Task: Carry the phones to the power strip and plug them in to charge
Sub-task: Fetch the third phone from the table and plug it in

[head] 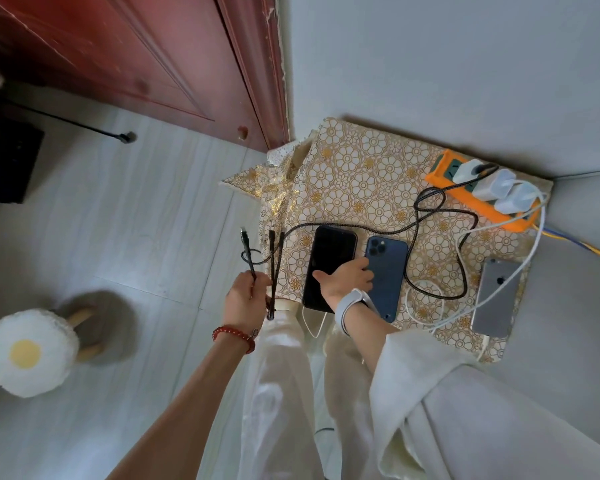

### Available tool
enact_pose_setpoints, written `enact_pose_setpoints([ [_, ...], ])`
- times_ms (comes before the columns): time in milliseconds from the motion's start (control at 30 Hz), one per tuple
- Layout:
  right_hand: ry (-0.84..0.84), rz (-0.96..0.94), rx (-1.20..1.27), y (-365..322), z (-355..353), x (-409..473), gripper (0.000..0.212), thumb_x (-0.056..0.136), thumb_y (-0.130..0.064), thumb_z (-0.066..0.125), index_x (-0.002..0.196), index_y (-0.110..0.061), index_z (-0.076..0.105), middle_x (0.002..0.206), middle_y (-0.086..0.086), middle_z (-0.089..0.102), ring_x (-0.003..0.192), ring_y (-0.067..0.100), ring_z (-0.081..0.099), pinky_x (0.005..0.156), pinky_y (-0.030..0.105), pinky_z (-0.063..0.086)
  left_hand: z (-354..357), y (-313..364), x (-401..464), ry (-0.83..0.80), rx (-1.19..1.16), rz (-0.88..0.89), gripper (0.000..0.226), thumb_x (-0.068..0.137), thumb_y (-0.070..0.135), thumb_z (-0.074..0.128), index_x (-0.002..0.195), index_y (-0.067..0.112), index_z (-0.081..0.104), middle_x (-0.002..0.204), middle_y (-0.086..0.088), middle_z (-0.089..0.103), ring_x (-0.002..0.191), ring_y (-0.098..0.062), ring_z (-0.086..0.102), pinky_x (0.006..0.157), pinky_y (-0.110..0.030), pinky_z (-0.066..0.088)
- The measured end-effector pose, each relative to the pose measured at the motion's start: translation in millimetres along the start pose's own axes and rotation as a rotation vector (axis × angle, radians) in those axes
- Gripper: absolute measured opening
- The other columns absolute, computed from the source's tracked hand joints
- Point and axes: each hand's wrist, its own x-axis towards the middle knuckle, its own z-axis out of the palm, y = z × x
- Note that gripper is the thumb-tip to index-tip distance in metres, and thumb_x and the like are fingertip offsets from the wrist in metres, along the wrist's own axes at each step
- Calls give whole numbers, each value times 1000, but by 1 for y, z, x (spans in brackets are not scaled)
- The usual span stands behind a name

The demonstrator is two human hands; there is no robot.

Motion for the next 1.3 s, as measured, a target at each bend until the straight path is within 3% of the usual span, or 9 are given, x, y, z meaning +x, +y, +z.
enact_pose_setpoints([
  [67, -37, 35, 66, 0, -3, 3, 76, 70, -32, 77, 119, 1, 30, 127, 27, 41, 113, 43, 47, 92, 46, 42, -1, 2, 2, 46, -31, 28, 20, 91, 5, 37, 97, 11, 55, 63, -4, 51, 58, -16, 50, 56, -17, 46],
  [200, -161, -197, 204, 7, -11, 0, 48, 78, -24, 69, 112, 0, 45, 116, 20, 56, 106, 36, 55, 79, 32, 45, -2, 4, 5, 65, -42, 56, 28, 93, 15, 34, 117, 18, 48, 56, 2, 40, 56, -25, 41, 62, -39, 45],
  [300, -221, -329, 429, 13, -22, -10, 20, 84, -16, 59, 101, -12, 50, 95, 7, 60, 84, 24, 61, 62, 15, 45, -2, 8, 3, 53, -40, 90, 26, 95, 25, 32, 113, 22, 52, 53, 5, 34, 50, -19, 36, 56, -33, 37],
  [433, -355, -117, 843, 15, -48, -15, 19, 87, -18, 56, 106, -22, 55, 100, 2, 64, 90, 17, 62, 76, 30, 47, -3, 19, -4, -103, -129, 82, 23, 93, 18, 41, 100, 23, 62, 51, 4, 37, 48, -16, 34, 54, -29, 33],
  [633, -542, 129, 1329, -4, -91, -14, 17, 89, -19, 56, 105, -13, 58, 99, 6, 67, 89, 20, 65, 59, 29, 55, 1, 48, -23, -545, -325, -20, 31, 97, 21, 31, 75, 14, 51, 36, 12, 32, 35, -2, 26, 36, -14, 24],
  [1000, -543, 231, 1357, -22, -103, -22, 10, 89, -12, 48, 80, -10, 53, 83, 9, 58, 74, 21, 58, 66, 31, 51, 1, 87, -35, -510, -308, 32, 23, 96, 16, 35, 93, 11, 57, 47, 2, 49, 27, -6, 39, 42, -22, 37],
  [1100, -606, 138, 1430, -20, -108, -21, 8, 87, -11, 48, 86, -10, 56, 84, 8, 65, 71, 21, 68, 54, 28, 56, 0, 90, -37, -526, -300, 31, 23, 96, 14, 35, 102, 9, 56, 38, 6, 47, 27, -7, 33, 34, -16, 35],
  [1233, -740, -31, 1461, -19, -118, -17, 22, 87, -13, 45, 107, -9, 55, 107, 14, 66, 103, 30, 63, 75, 39, 56, -1, 92, -40, -560, -353, 18, 20, 96, 12, 34, 102, 11, 53, 35, 5, 45, 29, -8, 26, 34, -16, 32],
  [1300, -787, -48, 1468, -22, -122, -18, 23, 86, -15, 44, 106, -8, 51, 106, 18, 62, 96, 32, 64, 74, 45, 55, 0, 93, -41, -566, -357, 19, 21, 96, 12, 34, 99, 10, 55, 36, 7, 43, 31, -8, 26, 35, -16, 32],
])
